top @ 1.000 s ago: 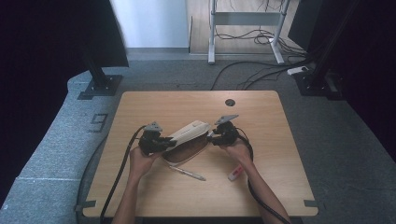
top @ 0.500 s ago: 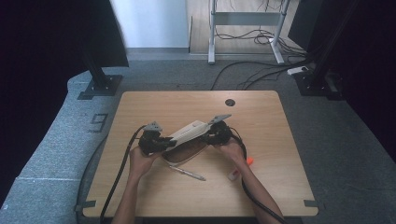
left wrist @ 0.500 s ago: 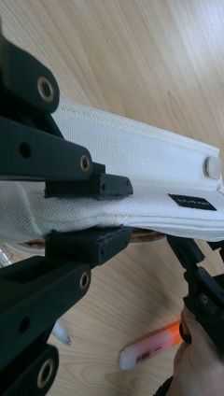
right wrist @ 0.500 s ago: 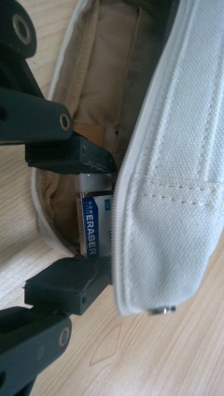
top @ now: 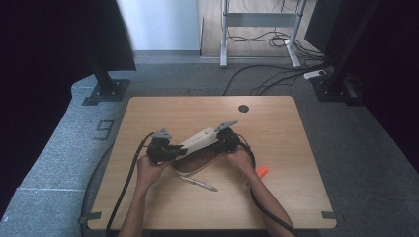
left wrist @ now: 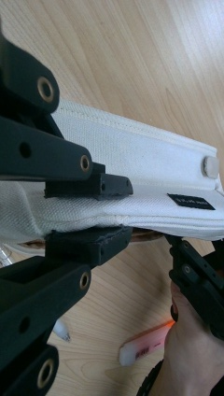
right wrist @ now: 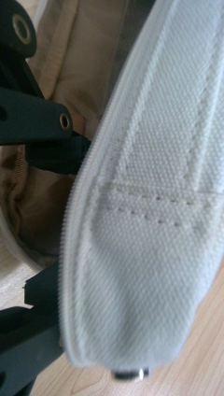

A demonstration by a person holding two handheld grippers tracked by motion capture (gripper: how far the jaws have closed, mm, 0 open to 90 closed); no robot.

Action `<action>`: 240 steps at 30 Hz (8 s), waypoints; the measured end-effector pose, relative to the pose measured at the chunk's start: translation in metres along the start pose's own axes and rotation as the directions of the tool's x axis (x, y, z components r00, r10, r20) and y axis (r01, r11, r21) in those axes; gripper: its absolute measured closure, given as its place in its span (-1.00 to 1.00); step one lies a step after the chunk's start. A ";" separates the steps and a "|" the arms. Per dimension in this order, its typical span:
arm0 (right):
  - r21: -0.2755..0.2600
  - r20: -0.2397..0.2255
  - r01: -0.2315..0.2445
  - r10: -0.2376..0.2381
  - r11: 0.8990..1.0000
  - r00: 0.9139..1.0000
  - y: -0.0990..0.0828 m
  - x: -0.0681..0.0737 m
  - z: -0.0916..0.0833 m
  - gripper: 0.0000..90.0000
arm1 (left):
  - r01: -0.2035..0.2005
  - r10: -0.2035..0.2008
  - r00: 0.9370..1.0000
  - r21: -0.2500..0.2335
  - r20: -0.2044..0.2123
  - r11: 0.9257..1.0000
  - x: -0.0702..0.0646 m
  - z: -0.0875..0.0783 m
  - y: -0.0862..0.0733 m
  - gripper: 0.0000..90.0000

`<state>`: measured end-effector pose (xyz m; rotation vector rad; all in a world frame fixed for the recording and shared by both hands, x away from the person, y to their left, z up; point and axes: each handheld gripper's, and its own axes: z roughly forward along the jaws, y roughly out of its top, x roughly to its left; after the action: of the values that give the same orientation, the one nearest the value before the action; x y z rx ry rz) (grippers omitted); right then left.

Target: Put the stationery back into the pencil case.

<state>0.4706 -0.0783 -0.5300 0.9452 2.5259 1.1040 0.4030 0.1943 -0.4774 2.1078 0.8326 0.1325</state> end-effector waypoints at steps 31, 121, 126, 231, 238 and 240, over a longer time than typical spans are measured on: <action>0.020 -0.064 0.053 -0.052 0.998 0.997 -0.010 -0.002 -0.028 -0.48 | 0.005 -0.005 1.000 0.004 0.002 1.000 0.001 0.002 -0.001 0.67; 0.076 -0.085 0.131 -0.125 0.988 0.989 -0.137 0.001 -0.122 -0.60 | 0.020 -0.021 0.999 0.023 0.040 1.000 0.004 0.005 -0.004 0.62; 0.069 -0.092 0.150 -0.143 0.986 0.985 -0.132 0.005 -0.119 -0.36 | 0.020 -0.021 0.999 0.023 0.041 1.000 0.004 0.005 -0.004 0.62; 0.075 -0.144 0.220 -0.208 0.973 0.967 -0.005 0.046 -0.033 0.46 | 0.024 -0.023 1.000 -0.031 0.020 0.999 0.003 -0.003 -0.003 0.70; 0.075 -0.147 0.238 -0.226 0.968 0.963 0.002 0.052 -0.016 0.46 | 0.024 -0.024 0.999 -0.031 0.024 0.999 0.003 -0.003 -0.003 0.70; 0.070 -0.146 0.240 -0.228 0.968 0.963 0.003 0.052 -0.011 0.46 | 0.024 -0.023 0.999 -0.030 0.024 0.999 0.003 -0.003 -0.003 0.70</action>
<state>0.4272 -0.0496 -0.5172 0.5861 2.7289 1.0259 0.4027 0.1994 -0.4782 2.0670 0.8357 0.1063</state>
